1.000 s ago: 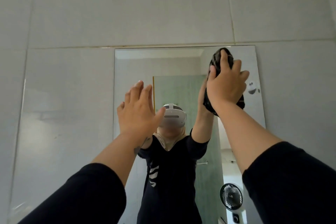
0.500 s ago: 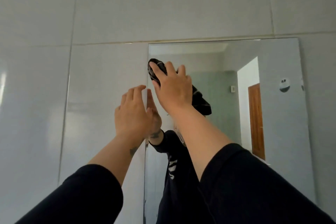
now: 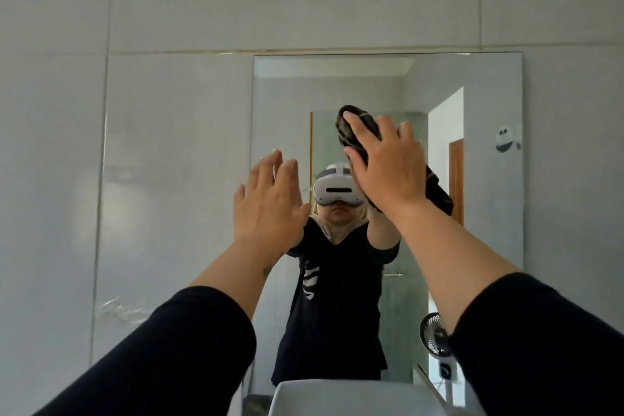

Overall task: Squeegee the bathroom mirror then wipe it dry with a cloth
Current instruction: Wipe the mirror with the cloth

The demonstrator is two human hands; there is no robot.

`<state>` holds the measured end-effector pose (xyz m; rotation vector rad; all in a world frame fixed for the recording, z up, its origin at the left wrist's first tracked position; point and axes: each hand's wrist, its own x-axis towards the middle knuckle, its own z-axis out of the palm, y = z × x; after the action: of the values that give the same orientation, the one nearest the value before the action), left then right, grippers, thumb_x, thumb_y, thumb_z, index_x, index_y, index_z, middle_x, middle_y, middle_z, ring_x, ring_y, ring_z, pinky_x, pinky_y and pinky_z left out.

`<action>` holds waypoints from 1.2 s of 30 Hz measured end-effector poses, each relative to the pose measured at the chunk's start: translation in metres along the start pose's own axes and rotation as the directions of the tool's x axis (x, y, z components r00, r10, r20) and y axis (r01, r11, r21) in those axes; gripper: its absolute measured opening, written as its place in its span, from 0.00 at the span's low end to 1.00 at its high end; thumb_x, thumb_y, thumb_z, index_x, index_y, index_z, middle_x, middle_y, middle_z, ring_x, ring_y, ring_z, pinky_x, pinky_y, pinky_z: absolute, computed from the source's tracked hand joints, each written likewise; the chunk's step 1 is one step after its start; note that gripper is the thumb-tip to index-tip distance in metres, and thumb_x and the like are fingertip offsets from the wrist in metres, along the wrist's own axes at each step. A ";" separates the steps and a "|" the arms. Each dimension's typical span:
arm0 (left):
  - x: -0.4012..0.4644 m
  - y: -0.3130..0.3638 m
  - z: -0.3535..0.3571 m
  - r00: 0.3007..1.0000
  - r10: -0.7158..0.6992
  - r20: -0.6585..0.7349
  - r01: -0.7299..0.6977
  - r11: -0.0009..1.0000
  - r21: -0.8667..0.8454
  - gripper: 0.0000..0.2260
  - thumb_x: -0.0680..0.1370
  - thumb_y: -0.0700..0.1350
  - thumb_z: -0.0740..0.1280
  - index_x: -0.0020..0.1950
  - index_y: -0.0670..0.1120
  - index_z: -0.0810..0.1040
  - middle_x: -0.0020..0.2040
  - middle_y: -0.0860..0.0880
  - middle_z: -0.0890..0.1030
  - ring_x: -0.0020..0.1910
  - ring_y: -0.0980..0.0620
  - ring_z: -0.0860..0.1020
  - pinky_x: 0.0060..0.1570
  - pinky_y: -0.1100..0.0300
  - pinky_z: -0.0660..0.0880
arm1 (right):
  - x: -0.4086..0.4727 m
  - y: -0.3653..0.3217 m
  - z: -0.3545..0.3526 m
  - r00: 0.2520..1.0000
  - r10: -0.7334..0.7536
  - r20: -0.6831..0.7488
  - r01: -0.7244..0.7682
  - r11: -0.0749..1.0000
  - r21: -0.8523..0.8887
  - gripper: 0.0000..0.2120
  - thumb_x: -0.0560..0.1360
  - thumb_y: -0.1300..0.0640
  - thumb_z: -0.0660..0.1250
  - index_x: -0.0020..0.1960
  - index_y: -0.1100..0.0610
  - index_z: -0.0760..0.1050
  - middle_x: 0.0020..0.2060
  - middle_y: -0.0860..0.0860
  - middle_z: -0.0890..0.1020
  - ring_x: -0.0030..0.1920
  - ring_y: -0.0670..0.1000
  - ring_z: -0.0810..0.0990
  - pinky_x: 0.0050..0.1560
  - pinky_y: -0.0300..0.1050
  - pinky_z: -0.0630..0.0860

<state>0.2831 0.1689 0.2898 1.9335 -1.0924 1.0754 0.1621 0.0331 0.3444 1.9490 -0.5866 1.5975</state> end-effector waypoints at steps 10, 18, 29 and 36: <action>-0.012 0.012 0.009 0.997 -0.028 0.068 0.027 1.000 0.013 0.35 0.75 0.55 0.67 0.76 0.50 0.53 0.78 0.49 0.48 0.76 0.46 0.49 0.70 0.46 0.64 | -0.057 0.109 -0.023 0.904 0.428 0.001 -0.427 0.903 -0.053 0.25 0.80 0.46 0.56 0.75 0.48 0.57 0.61 0.62 0.70 0.53 0.66 0.69 0.47 0.59 0.72; -0.012 0.009 0.014 0.998 -0.023 0.059 0.024 0.999 -0.021 0.36 0.74 0.55 0.68 0.77 0.50 0.52 0.78 0.51 0.48 0.76 0.47 0.48 0.69 0.46 0.66 | -0.068 0.107 -0.017 0.598 0.802 -0.013 -0.798 0.596 0.089 0.24 0.80 0.46 0.52 0.75 0.46 0.53 0.66 0.58 0.65 0.58 0.64 0.67 0.51 0.58 0.70; -0.017 -0.011 0.000 0.997 0.030 0.064 -0.030 1.000 -0.003 0.26 0.74 0.51 0.67 0.71 0.51 0.63 0.74 0.52 0.58 0.71 0.47 0.58 0.58 0.46 0.72 | -0.042 -0.013 0.000 0.902 0.430 0.044 -0.432 0.900 0.051 0.25 0.80 0.46 0.54 0.75 0.45 0.55 0.65 0.58 0.69 0.56 0.62 0.70 0.50 0.55 0.71; -0.056 -0.041 -0.019 0.967 -0.075 0.244 0.060 0.996 0.068 0.19 0.78 0.49 0.62 0.69 0.50 0.66 0.66 0.49 0.69 0.65 0.47 0.68 0.52 0.50 0.73 | -0.045 -0.098 0.013 0.967 0.142 0.211 -0.159 0.985 0.065 0.27 0.80 0.47 0.55 0.76 0.44 0.50 0.65 0.56 0.67 0.58 0.62 0.67 0.53 0.55 0.70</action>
<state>0.2958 0.2219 0.2433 2.1811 -1.1269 0.8558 0.2253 0.0979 0.2847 2.1941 -0.7806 1.5404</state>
